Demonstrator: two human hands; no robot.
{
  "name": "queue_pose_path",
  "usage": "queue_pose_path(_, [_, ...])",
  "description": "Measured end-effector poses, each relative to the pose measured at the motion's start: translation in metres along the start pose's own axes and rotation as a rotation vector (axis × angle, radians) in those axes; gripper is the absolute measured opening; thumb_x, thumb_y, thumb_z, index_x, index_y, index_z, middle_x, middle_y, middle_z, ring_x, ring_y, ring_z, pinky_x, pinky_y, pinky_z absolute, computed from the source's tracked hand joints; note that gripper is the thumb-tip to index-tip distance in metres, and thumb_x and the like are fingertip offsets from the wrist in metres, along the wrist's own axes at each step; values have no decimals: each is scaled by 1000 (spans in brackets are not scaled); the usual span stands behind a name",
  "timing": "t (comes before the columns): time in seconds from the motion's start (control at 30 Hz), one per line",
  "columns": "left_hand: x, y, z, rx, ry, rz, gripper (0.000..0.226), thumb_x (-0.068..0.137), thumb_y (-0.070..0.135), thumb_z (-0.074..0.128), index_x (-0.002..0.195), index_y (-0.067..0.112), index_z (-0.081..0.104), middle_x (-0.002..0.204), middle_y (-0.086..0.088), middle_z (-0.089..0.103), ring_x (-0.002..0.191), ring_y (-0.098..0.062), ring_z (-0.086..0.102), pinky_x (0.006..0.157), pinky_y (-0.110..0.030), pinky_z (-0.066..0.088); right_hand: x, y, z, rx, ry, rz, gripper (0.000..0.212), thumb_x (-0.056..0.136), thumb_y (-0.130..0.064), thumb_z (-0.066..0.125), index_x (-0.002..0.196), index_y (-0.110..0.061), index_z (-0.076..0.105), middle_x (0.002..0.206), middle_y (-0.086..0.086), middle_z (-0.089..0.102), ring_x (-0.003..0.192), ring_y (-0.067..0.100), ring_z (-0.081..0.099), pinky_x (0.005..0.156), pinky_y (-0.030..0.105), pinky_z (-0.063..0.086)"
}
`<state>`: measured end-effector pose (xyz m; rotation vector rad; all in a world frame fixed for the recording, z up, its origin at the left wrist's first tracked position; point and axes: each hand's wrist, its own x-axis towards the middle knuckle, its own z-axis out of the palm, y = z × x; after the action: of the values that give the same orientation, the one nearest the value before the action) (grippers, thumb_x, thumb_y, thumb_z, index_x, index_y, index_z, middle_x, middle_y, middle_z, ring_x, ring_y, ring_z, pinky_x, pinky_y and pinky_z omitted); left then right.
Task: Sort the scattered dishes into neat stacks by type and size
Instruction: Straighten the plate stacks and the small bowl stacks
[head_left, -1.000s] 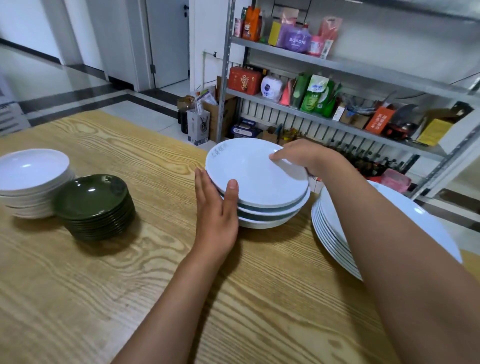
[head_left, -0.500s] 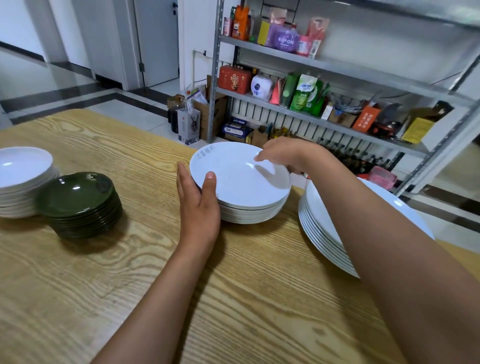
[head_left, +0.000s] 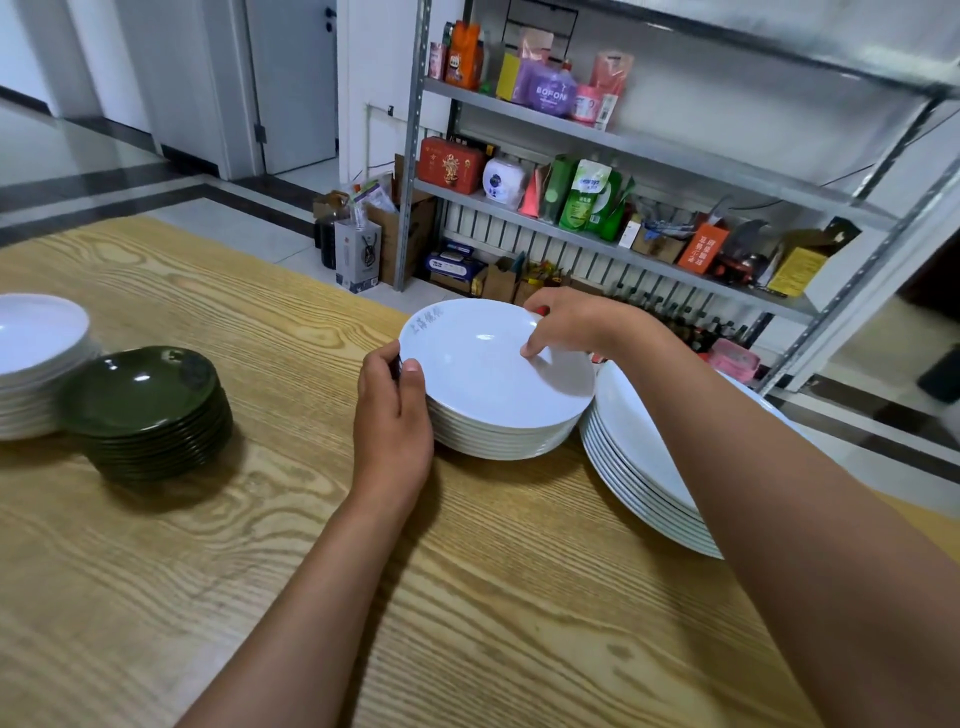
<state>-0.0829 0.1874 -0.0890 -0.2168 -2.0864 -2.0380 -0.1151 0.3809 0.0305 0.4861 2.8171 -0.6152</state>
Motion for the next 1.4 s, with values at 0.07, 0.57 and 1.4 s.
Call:
queue_pose_path(0.07, [0, -2, 1, 16, -7, 12, 29, 100, 33, 37, 125, 20, 43, 128, 1, 49, 112, -10, 47, 86, -23, 36, 0, 1, 1, 18, 6, 18, 64, 87, -20, 68, 144, -22, 38, 146, 3, 38, 125, 27, 42, 81, 34, 37])
queue_pose_path(0.57, [-43, 22, -46, 319, -65, 212, 37, 101, 29, 33, 133, 19, 46, 133, 3, 48, 123, -10, 41, 99, -20, 30, -52, -49, 68, 14, 506, -317, 51, 86, -5, 51, 136, -17, 51, 140, 4, 51, 131, 23, 40, 110, 36, 31])
queue_pose_path(1.4, [-31, 8, -215, 112, 120, 112, 51, 87, 21, 66, 135, 26, 50, 135, 8, 53, 124, -6, 50, 106, -37, 42, -133, -144, 230, 62, 366, -715, 87, 91, -9, 47, 152, -34, -9, 161, 4, 17, 138, 23, 36, 110, 38, 34])
